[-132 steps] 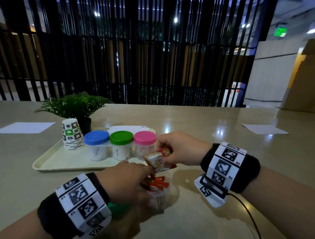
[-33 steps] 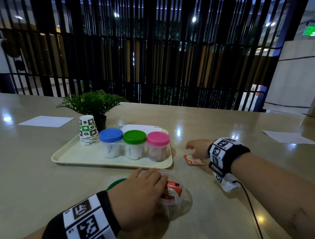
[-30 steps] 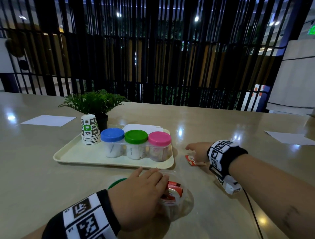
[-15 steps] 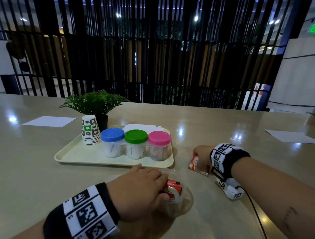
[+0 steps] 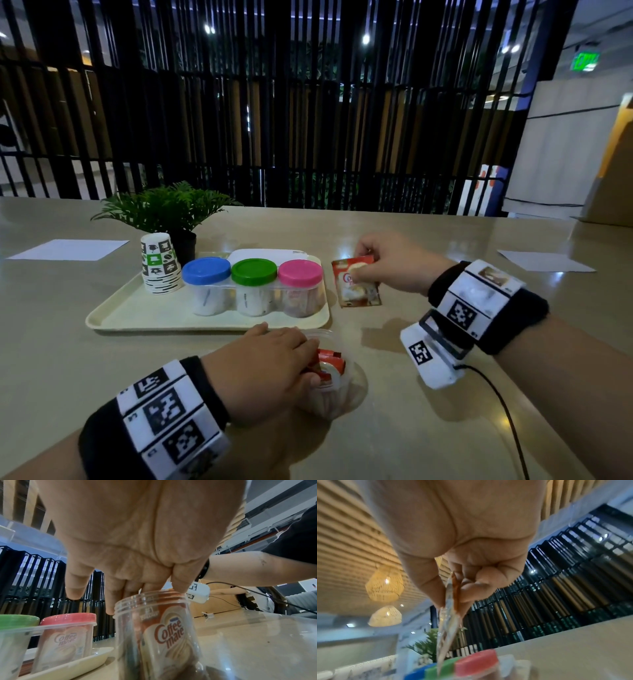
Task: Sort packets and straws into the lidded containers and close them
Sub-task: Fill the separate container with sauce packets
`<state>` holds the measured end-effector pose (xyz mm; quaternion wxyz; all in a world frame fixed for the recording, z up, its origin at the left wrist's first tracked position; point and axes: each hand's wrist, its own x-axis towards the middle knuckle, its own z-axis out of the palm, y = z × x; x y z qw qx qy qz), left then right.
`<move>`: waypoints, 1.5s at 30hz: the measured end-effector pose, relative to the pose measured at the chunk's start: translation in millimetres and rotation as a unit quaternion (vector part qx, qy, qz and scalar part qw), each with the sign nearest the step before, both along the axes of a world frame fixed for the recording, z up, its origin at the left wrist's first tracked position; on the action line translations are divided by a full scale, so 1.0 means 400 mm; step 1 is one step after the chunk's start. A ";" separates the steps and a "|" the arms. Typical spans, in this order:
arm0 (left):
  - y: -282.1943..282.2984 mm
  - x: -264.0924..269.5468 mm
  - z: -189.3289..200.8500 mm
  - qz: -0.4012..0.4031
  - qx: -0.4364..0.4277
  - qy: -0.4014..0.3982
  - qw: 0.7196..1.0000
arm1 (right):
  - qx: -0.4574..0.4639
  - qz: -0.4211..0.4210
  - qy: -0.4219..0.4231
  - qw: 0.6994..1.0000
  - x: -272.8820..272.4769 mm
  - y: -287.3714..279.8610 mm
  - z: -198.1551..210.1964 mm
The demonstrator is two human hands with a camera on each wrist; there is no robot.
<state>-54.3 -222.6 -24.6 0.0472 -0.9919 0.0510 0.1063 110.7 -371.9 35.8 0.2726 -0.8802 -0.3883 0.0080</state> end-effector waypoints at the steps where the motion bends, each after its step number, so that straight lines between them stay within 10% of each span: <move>1: 0.000 0.000 0.001 -0.001 0.000 0.003 1.000 | 0.022 0.013 0.014 1.000 -0.023 0.001 0.005; 18: 0.001 -0.006 -0.031 0.011 -0.055 -0.101 0.993 | 0.026 0.020 -0.041 0.999 -0.115 0.036 -0.119; 38: 0.007 -0.008 -0.040 -0.005 -0.046 -0.098 0.994 | -0.211 0.085 -0.021 0.974 -0.141 0.055 -0.159; 45: 0.004 -0.013 -0.029 -0.012 -0.029 -0.086 0.996 | -0.096 0.080 -0.029 0.992 -0.150 0.025 -0.131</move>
